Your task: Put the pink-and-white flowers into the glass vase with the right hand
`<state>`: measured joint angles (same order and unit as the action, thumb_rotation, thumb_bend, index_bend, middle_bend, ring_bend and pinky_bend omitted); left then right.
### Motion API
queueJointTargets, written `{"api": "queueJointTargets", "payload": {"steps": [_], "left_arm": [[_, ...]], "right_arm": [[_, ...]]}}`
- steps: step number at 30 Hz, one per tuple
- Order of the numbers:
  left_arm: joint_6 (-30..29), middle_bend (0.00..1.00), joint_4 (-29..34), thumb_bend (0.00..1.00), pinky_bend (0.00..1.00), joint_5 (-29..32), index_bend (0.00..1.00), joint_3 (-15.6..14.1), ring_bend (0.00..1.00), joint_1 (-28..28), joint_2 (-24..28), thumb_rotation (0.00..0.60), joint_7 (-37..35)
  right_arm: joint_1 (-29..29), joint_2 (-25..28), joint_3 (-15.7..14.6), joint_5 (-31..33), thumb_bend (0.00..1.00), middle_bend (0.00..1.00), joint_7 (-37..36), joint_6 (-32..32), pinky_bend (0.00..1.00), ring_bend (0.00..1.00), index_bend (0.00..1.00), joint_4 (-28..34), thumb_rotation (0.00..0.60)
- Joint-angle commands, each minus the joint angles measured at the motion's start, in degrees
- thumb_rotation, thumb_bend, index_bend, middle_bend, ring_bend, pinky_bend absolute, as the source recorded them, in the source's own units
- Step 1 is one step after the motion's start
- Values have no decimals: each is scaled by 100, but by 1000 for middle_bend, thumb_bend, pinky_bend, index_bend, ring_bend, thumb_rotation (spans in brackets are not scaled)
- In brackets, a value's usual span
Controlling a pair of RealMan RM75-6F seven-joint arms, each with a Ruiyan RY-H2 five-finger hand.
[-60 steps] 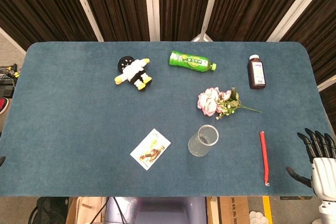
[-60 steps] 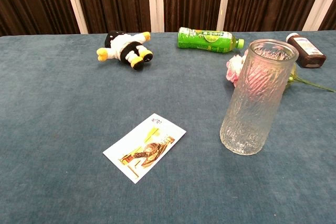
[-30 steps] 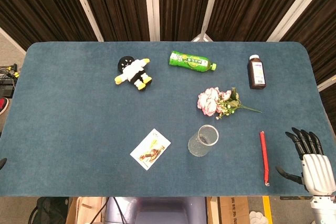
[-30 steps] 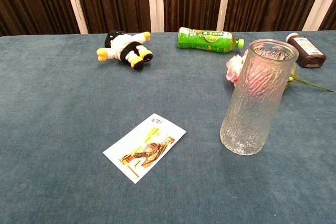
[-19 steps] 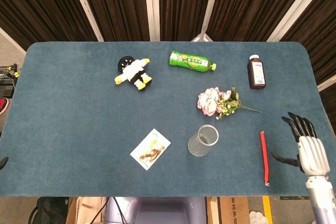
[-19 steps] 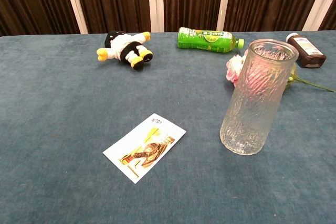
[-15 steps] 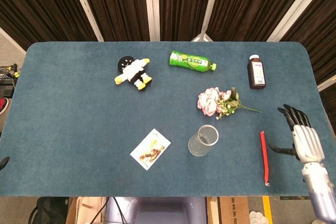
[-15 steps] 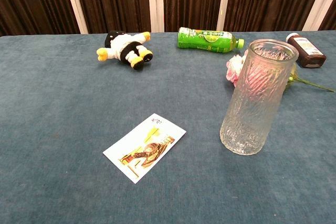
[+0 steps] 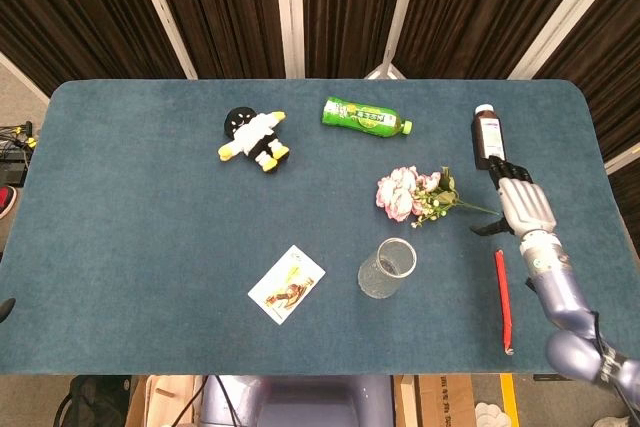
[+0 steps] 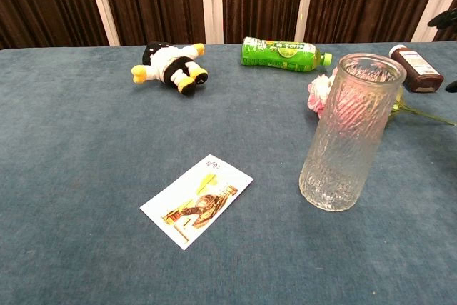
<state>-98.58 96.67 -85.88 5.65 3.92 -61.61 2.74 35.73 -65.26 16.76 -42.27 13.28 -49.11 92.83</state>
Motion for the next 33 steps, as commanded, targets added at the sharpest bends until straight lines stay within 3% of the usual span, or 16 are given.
{"api": "queueJointTargets", "payload": {"steps": [1,12,26,33], "left_arm": [[-13,0,18,197,0,5,139,4,0,5,-7,600,25],[-36,0,25,197,0,76,139,34,0,31,8,600,59],[-2,0,47,197,0,77,139,37,0,11,-34,600,122],[40,0,62,197,0,94,139,36,0,-4,-38,600,121]], "right_arm": [[624,-466,-36,750,122,32,682,78,0,12,55,-356,600],[1143,-1186,-303,1239,122,32,1038,285,0,7,55,-1096,600],[1500,-1718,-417,1448,122,33,1209,393,0,8,56,-1764,600],[1716,-2007,-501,1558,122,70,1524,253,0,89,86,-1966,600]]}}
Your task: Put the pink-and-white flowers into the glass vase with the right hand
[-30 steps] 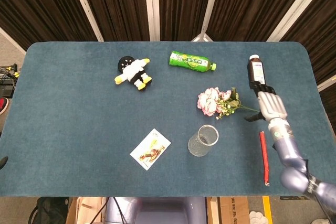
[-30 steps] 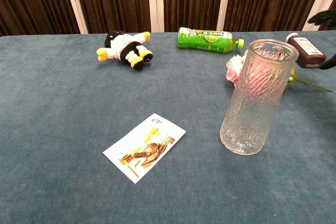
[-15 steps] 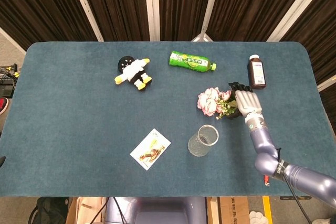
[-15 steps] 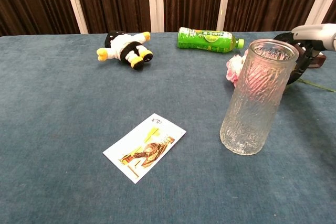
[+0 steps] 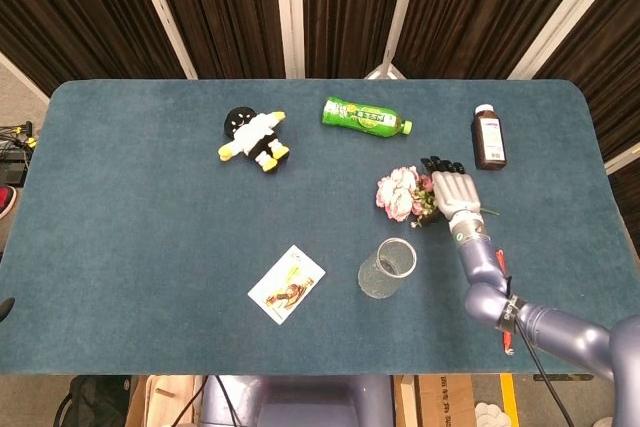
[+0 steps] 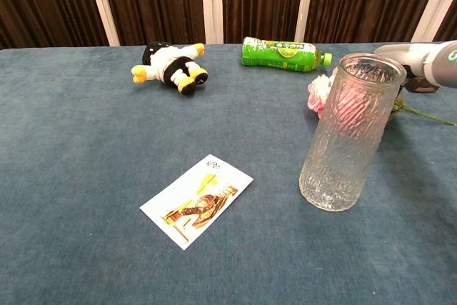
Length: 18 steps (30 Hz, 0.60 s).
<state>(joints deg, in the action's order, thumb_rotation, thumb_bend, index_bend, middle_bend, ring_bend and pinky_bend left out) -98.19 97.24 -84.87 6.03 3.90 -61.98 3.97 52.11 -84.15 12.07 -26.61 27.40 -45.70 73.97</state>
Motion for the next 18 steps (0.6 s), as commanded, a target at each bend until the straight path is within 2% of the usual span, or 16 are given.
{"api": "queueJointTargets", "payload": {"steps": [1,10,12,15,18], "left_arm": [[-2,0,8,197,0,-11,139,-3,0,-1,0,600,-5],[58,0,4,197,0,12,140,-7,0,-20,5,600,-21],[77,0,8,197,0,18,142,-9,0,-26,7,600,-20],[88,0,17,197,0,3,144,-17,0,-33,4,600,-14],[94,0,24,197,0,-21,146,-29,0,-38,2,600,-17]], "right_arm": [[111,-202,-31,16,123,78,166,-161,0,98,91,-141,600],[230,-544,35,125,123,254,403,-408,0,249,201,-512,600],[232,-595,34,118,155,301,446,-443,0,300,247,-567,600],[240,-624,2,135,219,321,560,-448,0,328,280,-605,600],[253,-640,-39,171,224,322,711,-467,0,331,290,-593,600]]}}
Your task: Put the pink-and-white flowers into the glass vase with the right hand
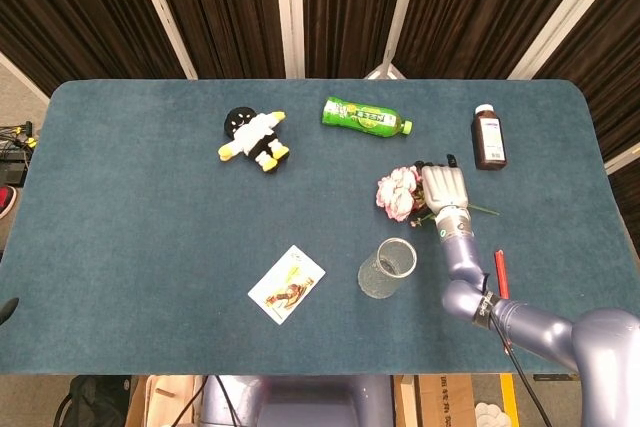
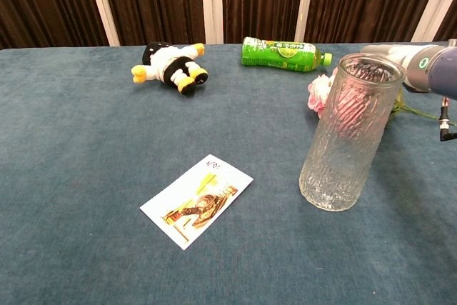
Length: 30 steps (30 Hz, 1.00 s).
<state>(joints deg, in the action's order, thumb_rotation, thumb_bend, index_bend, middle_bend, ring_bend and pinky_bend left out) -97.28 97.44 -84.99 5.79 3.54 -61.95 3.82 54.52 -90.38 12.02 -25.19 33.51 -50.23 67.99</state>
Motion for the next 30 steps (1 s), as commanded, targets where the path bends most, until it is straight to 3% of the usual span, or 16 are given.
{"api": "queueJointTargets", "payload": {"steps": [1,8,12,14,22,30], "left_arm": [[7,0,4,197,0,-14,146,-9,0,-5,-4,600,0],[36,0,17,197,0,-45,147,-32,0,-21,-17,600,32],[50,0,12,197,0,-59,149,-41,0,-28,-15,600,20],[62,0,8,197,0,-50,150,-41,0,-31,-11,600,8],[69,0,8,197,0,-35,155,-38,0,-29,17,600,-62],[88,0,6,197,0,-16,155,-34,0,-37,21,600,-78]], "right_arm": [[17,-15,-45,50,224,322,147,1,0,331,290,24,600],[82,-24,-1,170,259,369,314,36,26,383,353,90,600],[86,-98,117,65,533,510,184,-44,136,502,488,65,600],[62,-166,161,-10,588,533,96,-133,152,520,513,20,600],[-106,-171,412,-32,602,545,-399,51,167,541,546,26,600],[-426,492,1028,-284,603,544,-1447,259,167,541,551,591,600]]}}
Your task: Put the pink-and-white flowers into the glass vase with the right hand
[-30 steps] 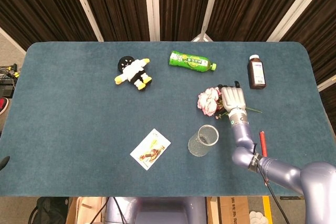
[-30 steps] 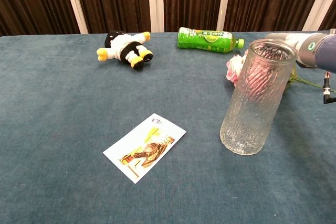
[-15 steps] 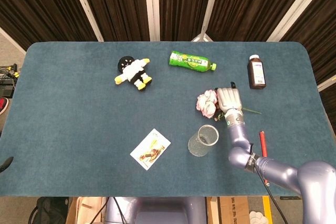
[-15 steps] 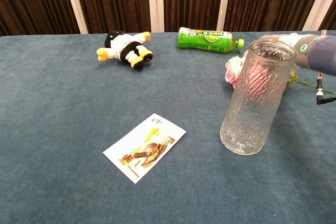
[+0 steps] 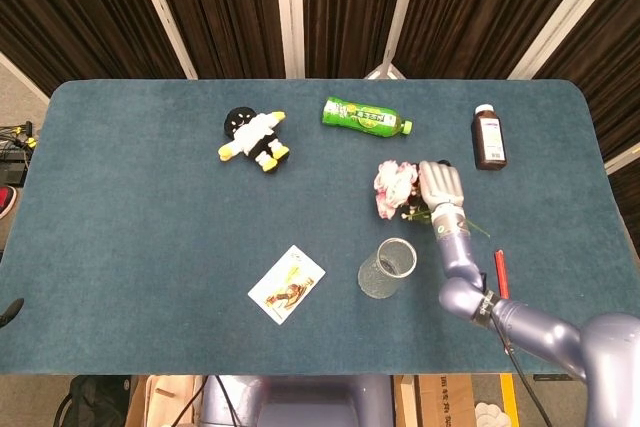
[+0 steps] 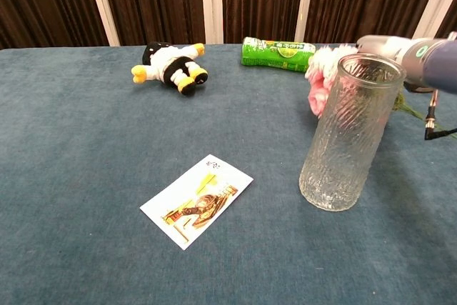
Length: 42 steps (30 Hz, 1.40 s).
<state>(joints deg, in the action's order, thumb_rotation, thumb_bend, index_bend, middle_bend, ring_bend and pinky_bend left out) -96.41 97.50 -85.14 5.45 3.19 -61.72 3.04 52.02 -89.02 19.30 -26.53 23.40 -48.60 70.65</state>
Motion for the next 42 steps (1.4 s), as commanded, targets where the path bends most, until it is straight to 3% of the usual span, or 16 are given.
{"api": "queueJointTargets", "payload": {"steps": [1,10,15,22,27,34,42], "left_arm": [[1,0,1,197,0,-2,155,0,0,-2,-3,600,0],[-60,0,8,197,0,-71,155,-12,0,13,-6,600,-45],[-192,0,-55,197,0,-75,155,58,0,27,-64,600,-80],[-201,0,-65,197,0,-91,155,49,0,33,-86,600,-118],[-188,0,-58,197,0,-97,155,45,0,31,-67,600,-173],[-208,0,-61,197,0,-83,155,52,0,56,-4,600,-346],[-228,0,-78,197,0,-64,155,69,0,76,47,600,-511]], "right_arm": [[-219,448,370,-197,603,544,-559,114,167,541,551,414,600],[-977,1514,1576,-978,603,544,-2600,66,167,541,551,1584,600],[-1675,2230,2300,-1405,603,544,-3851,-110,167,541,551,2717,600],[-2553,3239,2971,-1788,602,544,-4844,-253,167,541,556,4458,600],[-2811,3672,3249,-1610,603,545,-4995,-677,167,541,560,5534,600],[-2688,3890,3347,-1076,603,544,-4983,-1105,167,541,566,6251,600],[-2359,3716,3058,-826,602,545,-5024,-1341,167,541,571,6434,600]]}}
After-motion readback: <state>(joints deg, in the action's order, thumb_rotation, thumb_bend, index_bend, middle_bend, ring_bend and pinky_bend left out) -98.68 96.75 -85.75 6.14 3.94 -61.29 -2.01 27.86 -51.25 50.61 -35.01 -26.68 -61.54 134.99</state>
